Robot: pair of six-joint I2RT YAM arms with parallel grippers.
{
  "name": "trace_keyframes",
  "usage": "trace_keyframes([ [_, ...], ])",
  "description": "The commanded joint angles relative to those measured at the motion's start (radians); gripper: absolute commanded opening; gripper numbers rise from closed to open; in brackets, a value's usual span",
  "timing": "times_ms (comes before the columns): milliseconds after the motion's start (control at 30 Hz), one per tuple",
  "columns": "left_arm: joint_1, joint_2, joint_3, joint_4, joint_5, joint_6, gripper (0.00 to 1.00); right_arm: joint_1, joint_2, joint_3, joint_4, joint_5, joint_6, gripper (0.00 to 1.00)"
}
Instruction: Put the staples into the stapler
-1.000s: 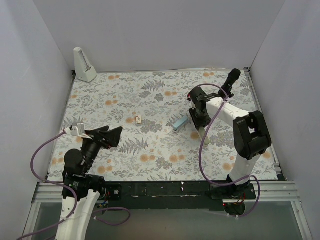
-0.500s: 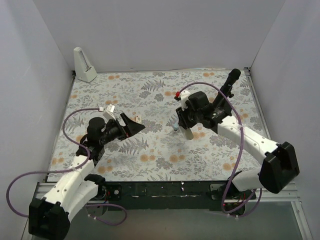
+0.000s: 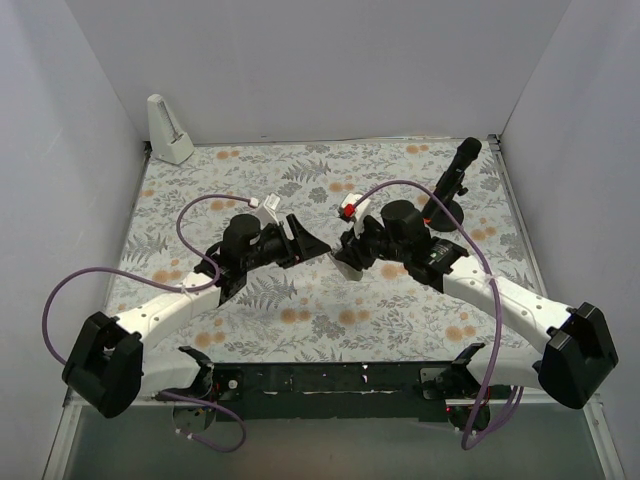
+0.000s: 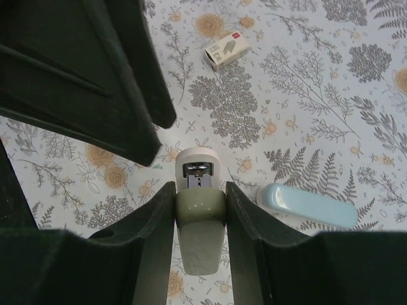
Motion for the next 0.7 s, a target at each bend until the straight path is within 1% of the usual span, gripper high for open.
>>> trace_keyframes([
  [0,-0.029,0.027,0.059,0.020,-0.067,0.025,0.60,0.029,-0.047,-0.007,0.135,-0.039,-0.036,0.01],
  [33,-0.033,0.038,0.067,0.015,-0.073,0.034,0.58,0.031,-0.049,-0.010,0.144,-0.039,-0.037,0.01],
  [67,-0.037,0.041,0.071,0.006,-0.075,0.038,0.53,0.032,-0.049,-0.015,0.147,-0.036,-0.036,0.01],
  [233,-0.060,0.055,0.085,-0.020,-0.090,0.058,0.47,0.040,-0.046,-0.024,0.159,-0.032,-0.036,0.01],
  [267,-0.061,0.061,0.087,-0.029,-0.101,0.063,0.45,0.043,-0.047,-0.024,0.162,-0.033,-0.034,0.01],
  [300,-0.063,0.061,0.091,-0.036,-0.105,0.066,0.41,0.043,-0.047,-0.027,0.165,-0.035,-0.034,0.01],
  [400,-0.066,0.069,0.097,-0.051,-0.122,0.074,0.37,0.047,-0.046,-0.030,0.170,-0.035,-0.036,0.01],
  [533,-0.069,0.077,0.105,-0.063,-0.125,0.075,0.29,0.049,-0.050,-0.040,0.178,-0.036,-0.036,0.01],
  [667,-0.075,0.089,0.116,-0.085,-0.121,0.084,0.27,0.051,-0.052,-0.046,0.185,-0.030,-0.034,0.01],
])
